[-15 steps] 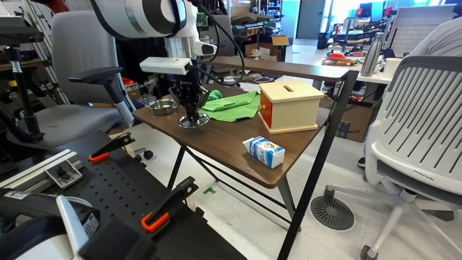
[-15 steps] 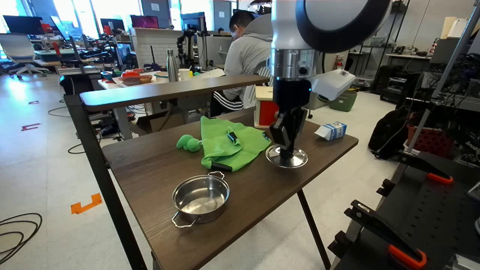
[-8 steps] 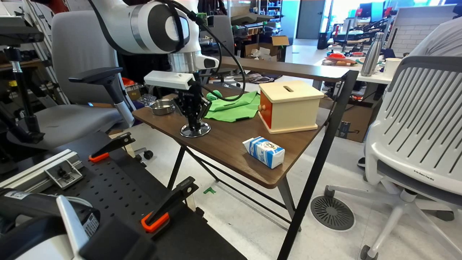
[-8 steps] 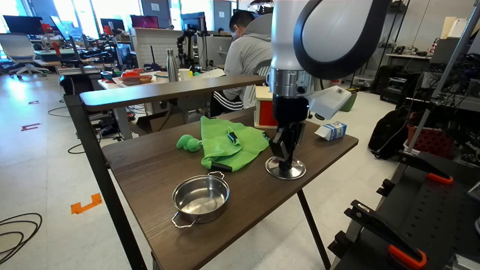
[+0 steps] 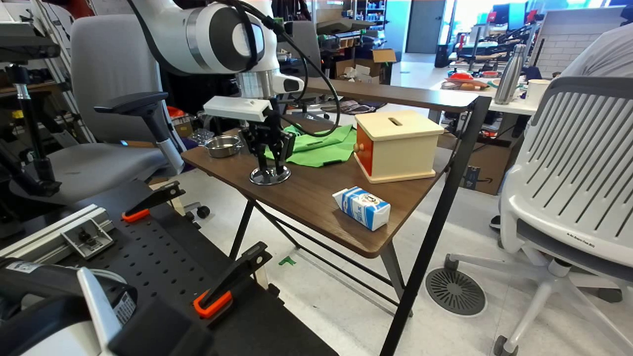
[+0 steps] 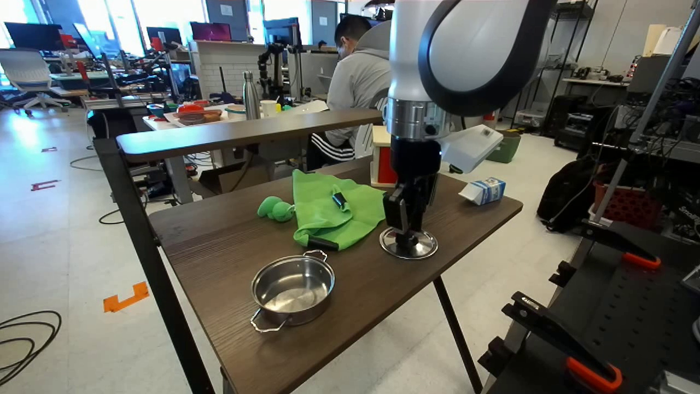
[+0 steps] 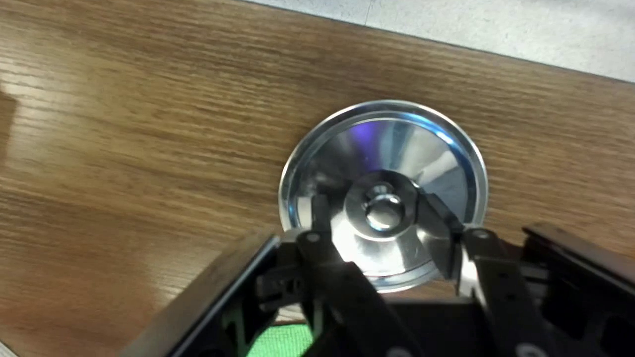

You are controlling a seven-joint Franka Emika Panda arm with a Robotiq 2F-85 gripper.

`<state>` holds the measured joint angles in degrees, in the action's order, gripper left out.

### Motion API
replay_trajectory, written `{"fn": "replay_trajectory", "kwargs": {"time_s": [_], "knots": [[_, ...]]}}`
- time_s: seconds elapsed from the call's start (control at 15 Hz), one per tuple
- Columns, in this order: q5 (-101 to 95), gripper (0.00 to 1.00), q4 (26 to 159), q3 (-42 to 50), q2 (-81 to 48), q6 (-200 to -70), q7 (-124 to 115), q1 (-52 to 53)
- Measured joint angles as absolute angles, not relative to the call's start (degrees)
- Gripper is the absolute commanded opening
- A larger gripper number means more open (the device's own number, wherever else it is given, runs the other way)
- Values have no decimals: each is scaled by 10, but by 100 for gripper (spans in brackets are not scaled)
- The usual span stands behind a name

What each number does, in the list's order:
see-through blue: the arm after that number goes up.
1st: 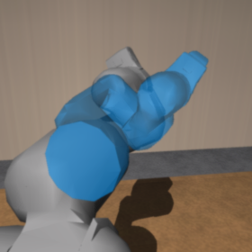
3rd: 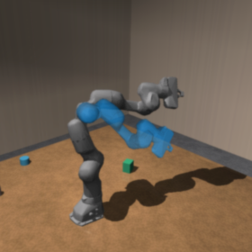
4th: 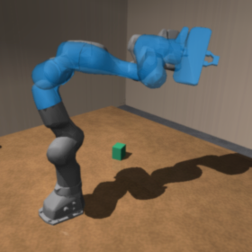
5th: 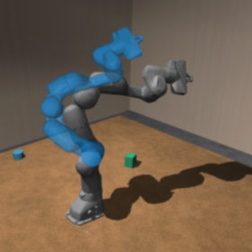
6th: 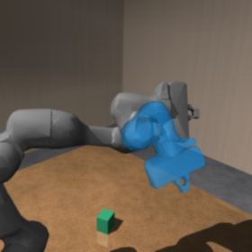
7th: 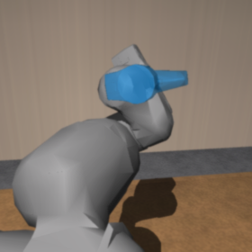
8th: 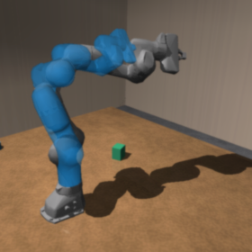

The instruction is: Move the green towel forward, remove the lid from the pot then put it back on

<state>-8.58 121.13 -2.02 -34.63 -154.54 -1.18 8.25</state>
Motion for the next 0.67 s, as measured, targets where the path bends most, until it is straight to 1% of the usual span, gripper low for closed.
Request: {"fn": "replay_trajectory", "kwargs": {"time_s": [0.07, 0.2, 0.67], "knots": [[-86, 89, 1211, -20, -346, -1551, -13, 82], [-84, 100, 1212, -20, -342, -1565, -13, 82], [-48, 100, 1253, -49, -267, -1564, 15, 61]]}}
